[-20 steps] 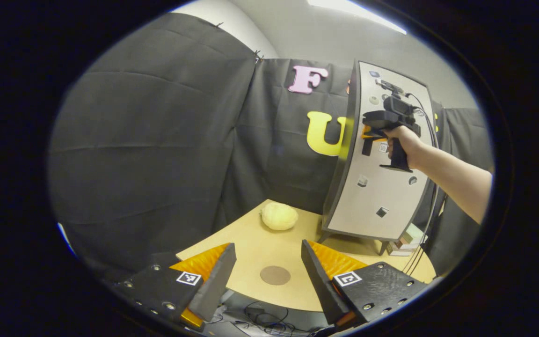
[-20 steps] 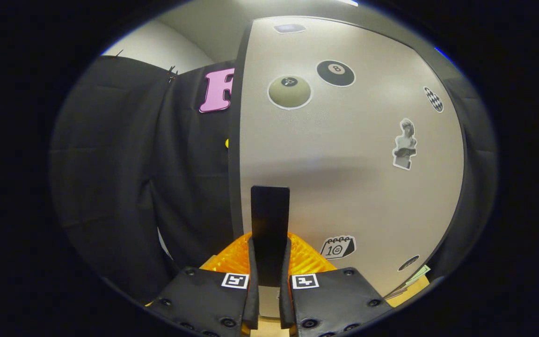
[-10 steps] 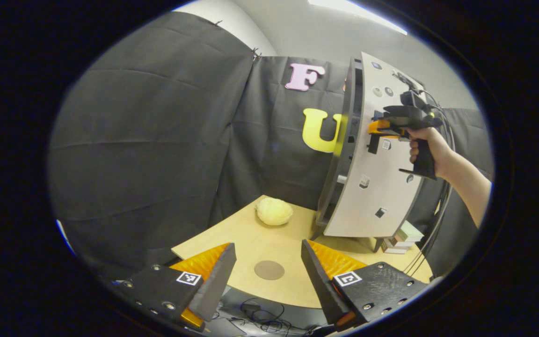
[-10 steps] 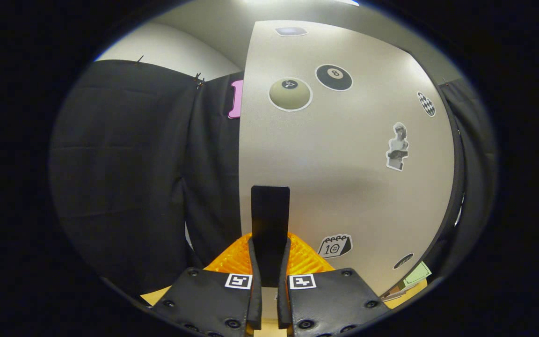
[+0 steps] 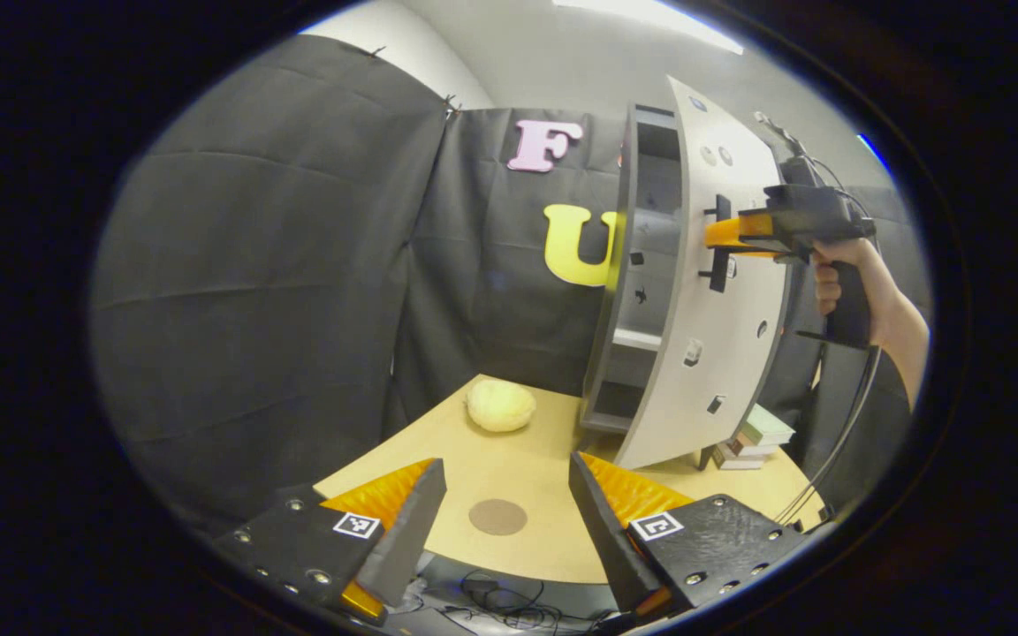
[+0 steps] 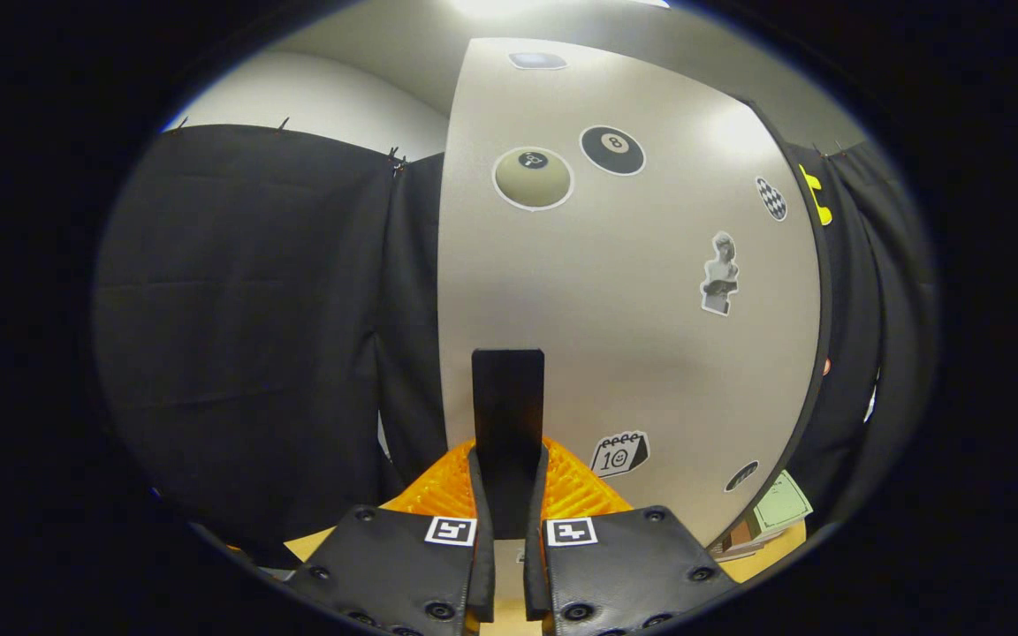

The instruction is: Open the cabinet door with the right hand, grasp the bottle in the cabinet with the left hand and place it on the coaster, then close the cabinet door with the right hand.

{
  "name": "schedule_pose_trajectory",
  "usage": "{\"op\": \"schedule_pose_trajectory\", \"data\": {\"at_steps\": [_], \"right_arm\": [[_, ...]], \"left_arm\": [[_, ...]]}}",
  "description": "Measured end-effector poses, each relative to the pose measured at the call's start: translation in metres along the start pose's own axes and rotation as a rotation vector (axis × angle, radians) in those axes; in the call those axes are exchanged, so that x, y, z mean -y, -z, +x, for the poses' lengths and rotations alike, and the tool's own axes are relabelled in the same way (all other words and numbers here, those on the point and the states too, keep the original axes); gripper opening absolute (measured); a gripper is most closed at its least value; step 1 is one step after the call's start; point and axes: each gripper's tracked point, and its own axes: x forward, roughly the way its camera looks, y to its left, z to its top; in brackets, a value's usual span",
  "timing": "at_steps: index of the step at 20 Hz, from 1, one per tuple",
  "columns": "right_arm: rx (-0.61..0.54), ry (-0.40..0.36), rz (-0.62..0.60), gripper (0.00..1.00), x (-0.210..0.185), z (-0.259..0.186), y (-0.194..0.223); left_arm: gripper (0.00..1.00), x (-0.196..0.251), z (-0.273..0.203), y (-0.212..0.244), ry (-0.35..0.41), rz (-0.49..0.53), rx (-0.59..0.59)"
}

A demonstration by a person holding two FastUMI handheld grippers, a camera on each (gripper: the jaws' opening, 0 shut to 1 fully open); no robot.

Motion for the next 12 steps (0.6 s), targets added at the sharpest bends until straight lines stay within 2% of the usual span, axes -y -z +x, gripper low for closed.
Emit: {"op": "schedule_pose_trajectory", "data": {"at_steps": [2, 3, 6, 12], "right_arm": [[-0.001, -0.012, 0.008, 0.15, 0.002, -0.002, 0.001], [-0.005, -0.015, 0.014, 0.15, 0.003, -0.003, 0.001], [-0.013, -0.017, 0.006, 0.15, 0.007, -0.011, 0.002], [0.001, -0.018, 0.055, 0.15, 0.016, -0.019, 0.004]], "left_arm": [[0.89, 0.005, 0.003, -0.007, -0.001, 0.021, 0.019], [0.84, 0.007, 0.005, -0.017, -0.001, 0.031, 0.044], [0.84, 0.026, 0.006, -0.034, 0.035, 0.052, 0.088], [0.84, 0.06, 0.024, -0.034, 0.113, 0.084, 0.08]]}}
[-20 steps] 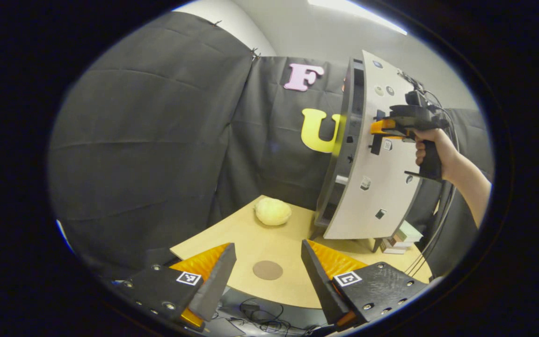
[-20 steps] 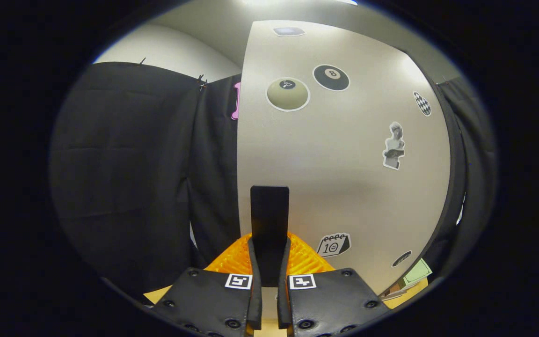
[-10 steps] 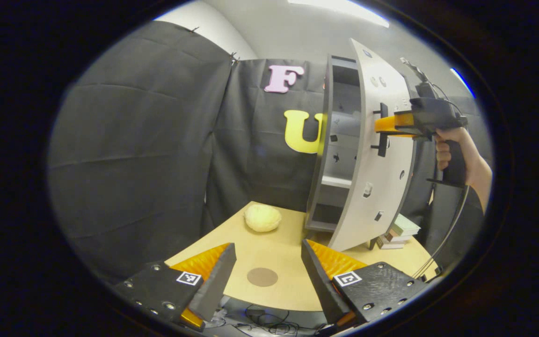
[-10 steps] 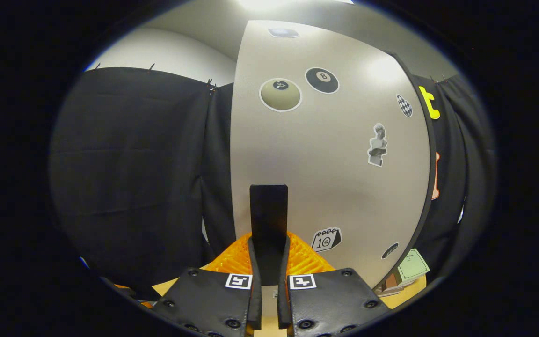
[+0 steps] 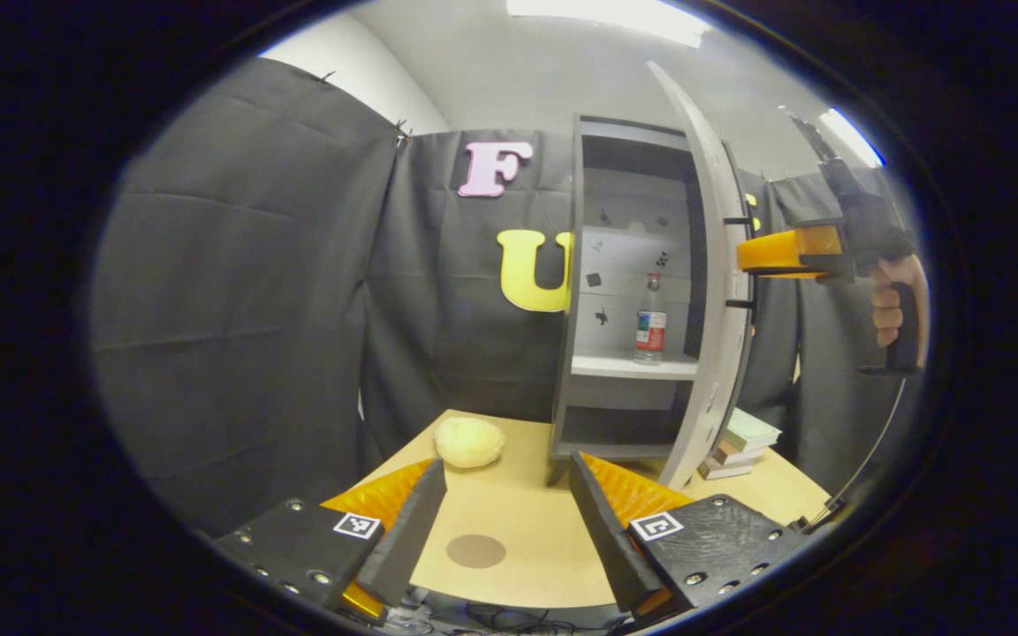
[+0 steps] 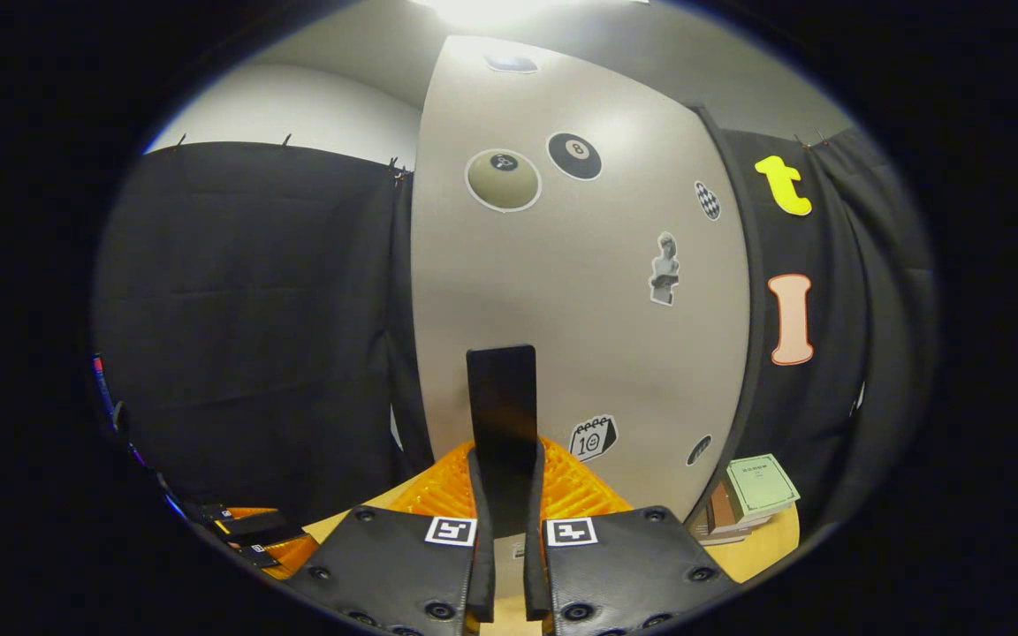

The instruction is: Open the cabinet door with the right hand, grasp the bottle in the cabinet with the left hand and place it on the coaster, then close the cabinet door with the right hand.

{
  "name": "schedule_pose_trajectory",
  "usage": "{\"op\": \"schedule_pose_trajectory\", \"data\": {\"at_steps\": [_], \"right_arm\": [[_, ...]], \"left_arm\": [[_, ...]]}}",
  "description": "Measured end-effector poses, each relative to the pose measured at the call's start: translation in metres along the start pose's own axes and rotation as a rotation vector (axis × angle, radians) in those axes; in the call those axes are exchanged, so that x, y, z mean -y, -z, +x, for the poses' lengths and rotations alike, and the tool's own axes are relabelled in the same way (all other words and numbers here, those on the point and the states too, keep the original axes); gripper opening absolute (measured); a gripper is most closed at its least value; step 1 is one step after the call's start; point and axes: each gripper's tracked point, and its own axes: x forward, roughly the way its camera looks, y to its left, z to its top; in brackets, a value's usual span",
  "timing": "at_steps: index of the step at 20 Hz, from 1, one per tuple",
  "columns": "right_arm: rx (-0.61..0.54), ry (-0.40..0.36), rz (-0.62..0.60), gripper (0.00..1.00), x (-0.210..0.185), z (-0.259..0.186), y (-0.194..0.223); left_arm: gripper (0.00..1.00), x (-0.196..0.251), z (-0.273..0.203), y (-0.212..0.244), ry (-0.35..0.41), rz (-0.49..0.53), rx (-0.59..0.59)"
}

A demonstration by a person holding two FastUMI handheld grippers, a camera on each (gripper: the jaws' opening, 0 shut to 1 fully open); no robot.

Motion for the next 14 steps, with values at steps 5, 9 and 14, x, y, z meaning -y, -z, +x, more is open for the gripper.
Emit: {"op": "schedule_pose_trajectory", "data": {"at_steps": [5, 9, 14], "right_arm": [[-0.005, 0.04, 0.033, 0.15, 0.01, -0.011, 0.001], [-0.002, 0.105, 0.068, 0.14, 0.02, -0.018, 0.001], [0.007, 0.199, 0.108, 0.14, 0.043, -0.037, 0.001]], "left_arm": [[0.87, 0.033, 0.018, 0.011, 0.082, -0.022, -0.029], [0.84, 0.056, 0.032, 0.015, 0.145, -0.017, -0.046], [0.84, 0.093, 0.044, 0.025, 0.233, -0.021, -0.072]]}}
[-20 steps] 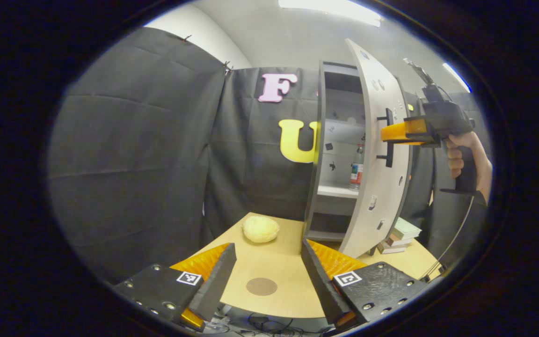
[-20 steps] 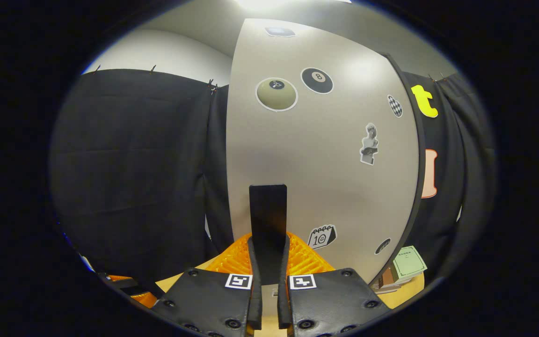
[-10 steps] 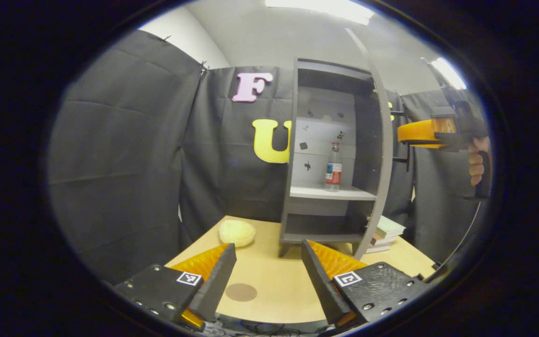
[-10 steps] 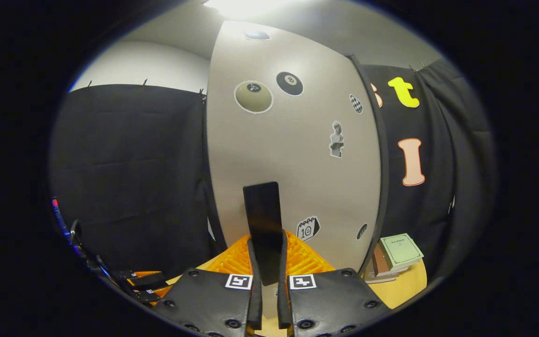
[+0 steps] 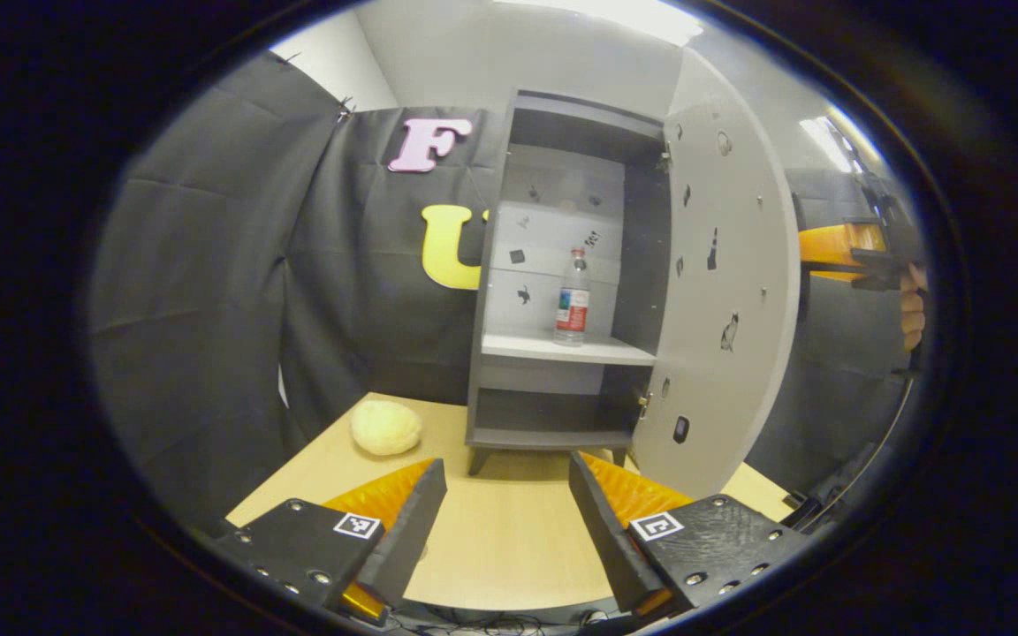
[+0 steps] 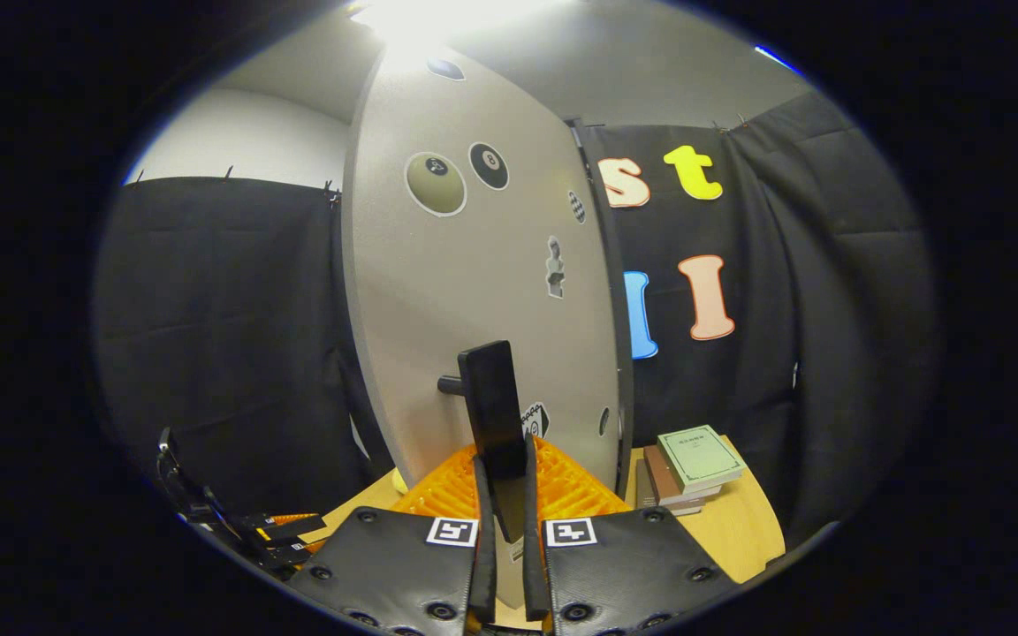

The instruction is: Open the cabinet door with the right hand, grasp the bottle in the cabinet with the left hand and place it on the coaster, then close the cabinet door with the right hand.

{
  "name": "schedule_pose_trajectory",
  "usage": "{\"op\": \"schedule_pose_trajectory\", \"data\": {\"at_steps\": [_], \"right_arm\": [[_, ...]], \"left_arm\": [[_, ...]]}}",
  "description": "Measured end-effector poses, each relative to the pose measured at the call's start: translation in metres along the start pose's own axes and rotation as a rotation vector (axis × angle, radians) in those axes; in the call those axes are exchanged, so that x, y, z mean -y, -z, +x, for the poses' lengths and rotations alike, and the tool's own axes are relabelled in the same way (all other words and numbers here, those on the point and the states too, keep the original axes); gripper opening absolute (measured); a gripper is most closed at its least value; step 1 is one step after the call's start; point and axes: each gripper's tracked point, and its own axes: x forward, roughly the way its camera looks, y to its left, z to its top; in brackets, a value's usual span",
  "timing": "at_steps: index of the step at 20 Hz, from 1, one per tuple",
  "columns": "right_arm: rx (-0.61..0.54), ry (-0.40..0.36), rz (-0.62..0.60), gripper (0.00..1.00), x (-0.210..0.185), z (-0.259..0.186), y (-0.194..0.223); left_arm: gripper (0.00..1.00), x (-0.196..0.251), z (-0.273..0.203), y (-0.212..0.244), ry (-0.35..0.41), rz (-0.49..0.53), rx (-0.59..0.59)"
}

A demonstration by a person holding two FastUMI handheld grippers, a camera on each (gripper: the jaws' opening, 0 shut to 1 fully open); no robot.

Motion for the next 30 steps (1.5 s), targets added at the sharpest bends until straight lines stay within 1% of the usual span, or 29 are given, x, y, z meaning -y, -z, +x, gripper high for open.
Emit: {"op": "schedule_pose_trajectory", "data": {"at_steps": [1, 2, 3, 4, 6, 9, 11, 12, 13, 14, 15, 17, 18, 19, 20, 21, 22, 23, 25, 26, 27, 28, 30], "right_arm": [[0.005, 0.025, 0.01, 0.14, 0.009, -0.006, -0.001], [0.007, 0.049, 0.021, 0.14, 0.021, -0.014, -0.001], [0.015, 0.07, 0.032, 0.12, 0.031, -0.02, -0.003], [0.019, 0.091, 0.046, 0.13, 0.041, -0.022, -0.003], [0.03, 0.137, 0.08, 0.13, 0.059, -0.024, -0.004], [0.047, 0.208, 0.075, 0.08, 0.085, -0.026, -0.008], [0.04, 0.2, 0.084, 0.05, 0.088, -0.026, -0.005], [0.043, 0.195, 0.094, 0.06, 0.087, -0.025, -0.005], [0.041, 0.195, 0.097, 0.08, 0.087, -0.025, -0.005], [0.036, 0.198, 0.099, 0.08, 0.089, -0.026, -0.005], [0.029, 0.203, 0.104, 0.08, 0.091, -0.029, -0.004], [0.019, 0.19, 0.137, 0.11, 0.092, -0.037, -0.001], [0.007, 0.181, 0.148, 0.11, 0.091, -0.041, 0.002], [-0.007, 0.173, 0.152, 0.11, 0.09, -0.046, 0.003], [-0.018, 0.172, 0.15, 0.11, 0.089, -0.051, 0.005], [-0.013, 0.187, 0.14, 0.06, 0.092, -0.06, 0.003], [-0.002, 0.204, 0.125, 0.09, 0.098, -0.066, -0.001], [0.001, 0.221, 0.113, 0.04, 0.101, -0.075, -0.005], [0.0, 0.268, 0.105, 0.04, 0.114, -0.086, -0.005], [-0.002, 0.295, 0.107, 0.04, 0.123, -0.088, -0.006], [-0.007, 0.315, 0.111, 0.0, 0.131, -0.088, -0.007], [-0.012, 0.334, 0.113, 0.04, 0.139, -0.085, -0.007], [-0.013, 0.353, 0.104, 0.04, 0.154, -0.077, -0.014]], "left_arm": [[0.84, 0.007, 0.002, 0.001, 0.013, 0.002, -0.002], [0.87, 0.013, 0.003, 0.001, 0.023, 0.005, -0.004], [0.87, 0.018, 0.003, 0.003, 0.034, 0.007, -0.005], [0.87, 0.023, 0.004, 0.004, 0.044, 0.007, -0.007], [0.88, 0.029, 0.008, 0.006, 0.063, 0.006, -0.015], [0.89, 0.032, 0.01, 0.007, 0.082, 0.011, -0.02], [0.89, 0.031, 0.011, 0.006, 0.085, 0.014, -0.022], [0.84, 0.03, 0.012, 0.006, 0.085, 0.013, -0.025], [0.87, 0.03, 0.013, 0.007, 0.084, 0.011, -0.029], [0.84, 0.029, 0.013, 0.007, 0.082, 0.008, -0.031], [0.89, 0.027, 0.014, 0.005, 0.081, 0.007, -0.031], [0.89, 0.025, 0.013, 0.002, 0.077, 0.004, -0.026], [0.87, 0.023, 0.016, 0.001, 0.078, 0.0, -0.028], [0.84, 0.023, 0.02, 0.001, 0.082, -0.008, -0.031], [0.84, 0.024, 0.025, 0.002, 0.089, -0.016, -0.035], [0.84, 0.025, 0.031, 0.001, 0.098, -0.021, -0.038], [0.84, 0.026, 0.037, 0.002, 0.104, -0.021, -0.043], [0.84, 0.027, 0.046, 0.001, 0.109, -0.018, -0.046], [0.89, 0.032, 0.064, -0.006, 0.121, -0.014, -0.039], [0.87, 0.035, 0.074, -0.011, 0.129, -0.014, -0.029], [0.87, 0.038, 0.085, -0.018, 0.134, -0.012, -0.018], [0.84, 0.04, 0.095, -0.025, 0.134, -0.01, -0.005], [0.84, 0.042, 0.114, -0.042, 0.133, -0.006, 0.02]]}}
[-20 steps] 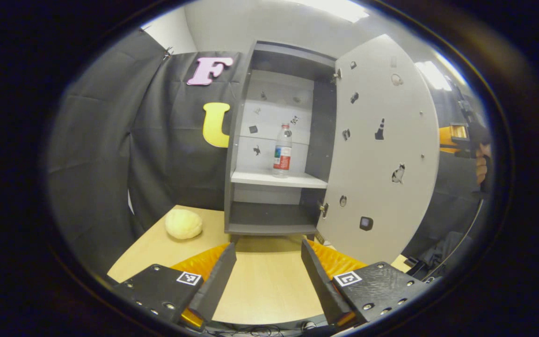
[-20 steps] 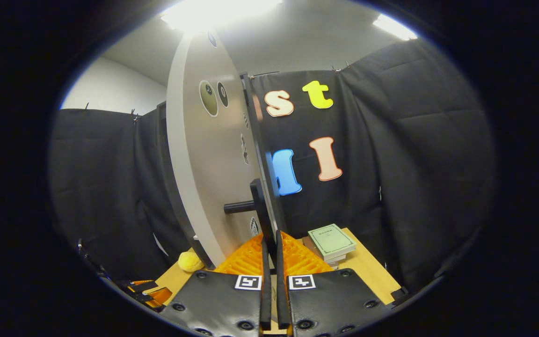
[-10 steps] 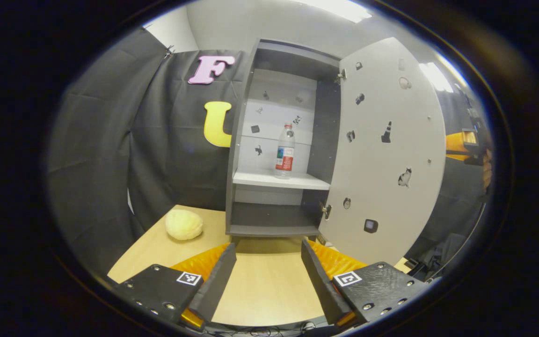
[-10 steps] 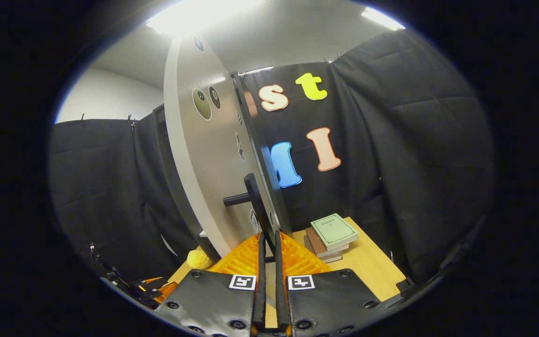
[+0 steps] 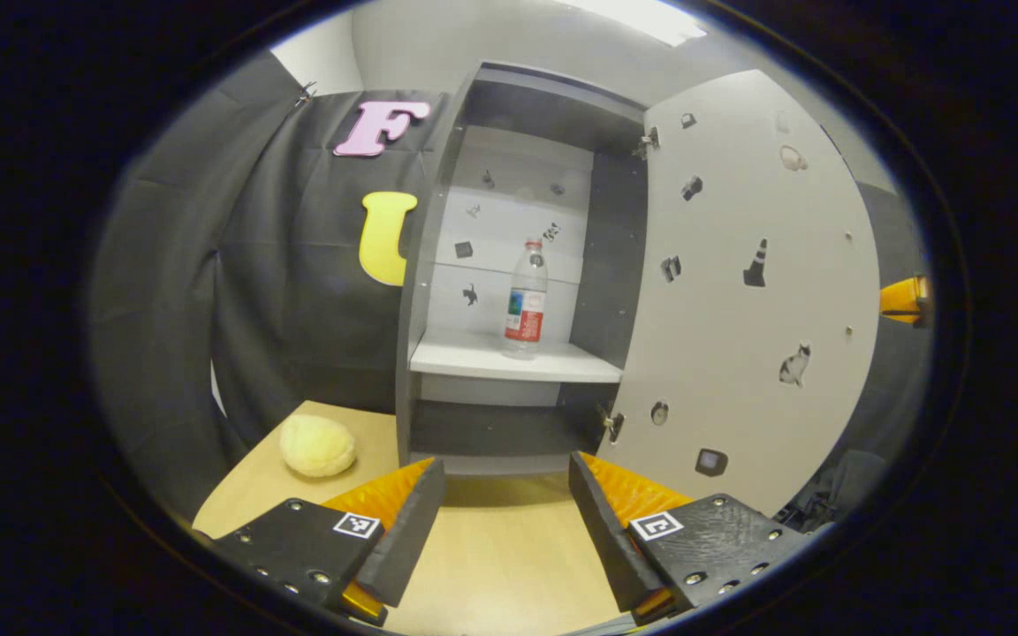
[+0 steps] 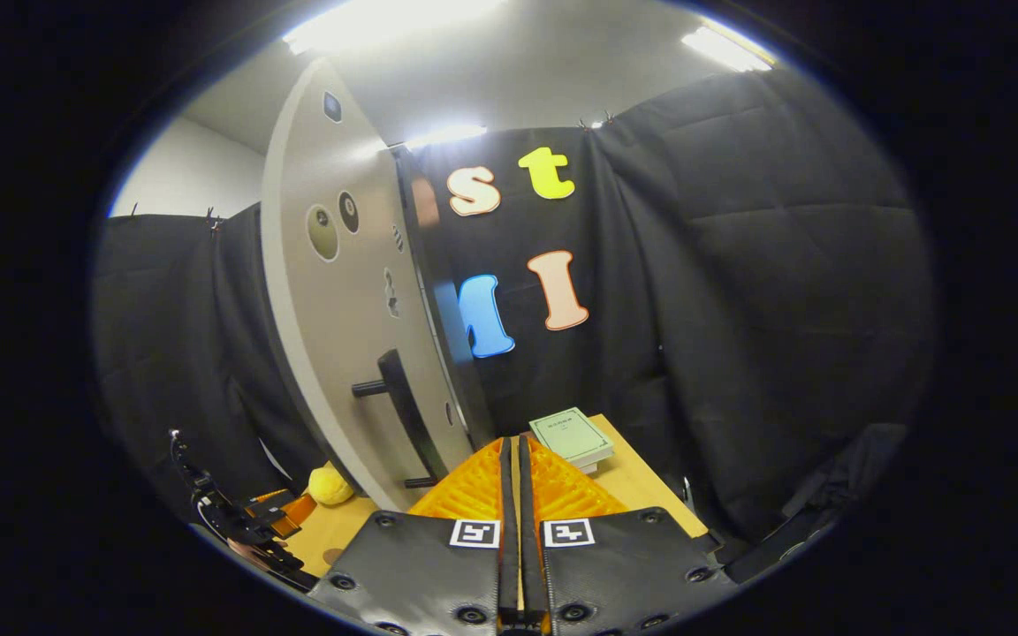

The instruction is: Open the cabinet door with the right hand, grasp the bottle in the cabinet with the left hand and place it on the coaster, then close the cabinet door with the right hand.

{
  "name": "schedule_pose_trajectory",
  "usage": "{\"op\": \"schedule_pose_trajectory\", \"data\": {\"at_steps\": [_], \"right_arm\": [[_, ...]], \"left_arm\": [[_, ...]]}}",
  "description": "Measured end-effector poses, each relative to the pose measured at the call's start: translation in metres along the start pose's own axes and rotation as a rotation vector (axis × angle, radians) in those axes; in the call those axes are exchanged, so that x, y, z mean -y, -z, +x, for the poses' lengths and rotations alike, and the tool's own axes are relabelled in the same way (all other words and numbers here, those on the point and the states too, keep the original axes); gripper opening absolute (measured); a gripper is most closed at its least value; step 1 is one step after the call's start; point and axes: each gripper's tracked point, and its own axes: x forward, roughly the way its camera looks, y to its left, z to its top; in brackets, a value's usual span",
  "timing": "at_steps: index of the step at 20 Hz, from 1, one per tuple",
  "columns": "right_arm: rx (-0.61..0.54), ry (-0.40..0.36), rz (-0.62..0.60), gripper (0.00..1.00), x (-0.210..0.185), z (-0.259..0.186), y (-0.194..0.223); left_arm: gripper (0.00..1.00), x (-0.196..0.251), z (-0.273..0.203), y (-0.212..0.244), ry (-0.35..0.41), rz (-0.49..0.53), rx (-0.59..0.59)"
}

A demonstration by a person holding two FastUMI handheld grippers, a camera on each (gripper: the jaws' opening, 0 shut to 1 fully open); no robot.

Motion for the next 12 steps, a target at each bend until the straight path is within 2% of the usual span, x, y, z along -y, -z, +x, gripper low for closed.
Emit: {"op": "schedule_pose_trajectory", "data": {"at_steps": [2, 5, 7, 8, 9, 11, 12], "right_arm": [[0.008, 0.025, -0.023, 0.04, 0.012, 0.016, -0.008], [0.04, 0.047, -0.001, 0.04, 0.024, 0.044, -0.024], [0.061, 0.061, 0.02, 0.04, 0.036, 0.061, -0.029], [0.063, 0.067, 0.027, 0.0, 0.042, 0.069, -0.03], [0.06, 0.072, 0.029, 0.04, 0.046, 0.078, -0.03], [0.049, 0.087, 0.017, 0.04, 0.055, 0.096, -0.027], [0.049, 0.082, 0.013, 0.04, 0.056, 0.105, -0.026]], "left_arm": [[0.87, 0.001, 0.019, -0.022, 0.003, 0.004, 0.035], [0.84, 0.004, 0.05, -0.053, 0.011, -0.003, 0.062], [0.89, 0.001, 0.075, -0.083, 0.003, -0.011, 0.095], [0.88, 0.001, 0.086, -0.095, 0.004, -0.013, 0.1], [0.87, 0.003, 0.099, -0.107, 0.01, -0.015, 0.107], [0.84, 0.002, 0.123, -0.127, 0.013, -0.007, 0.117], [0.87, 0.0, 0.136, -0.134, 0.011, 0.006, 0.116]]}}
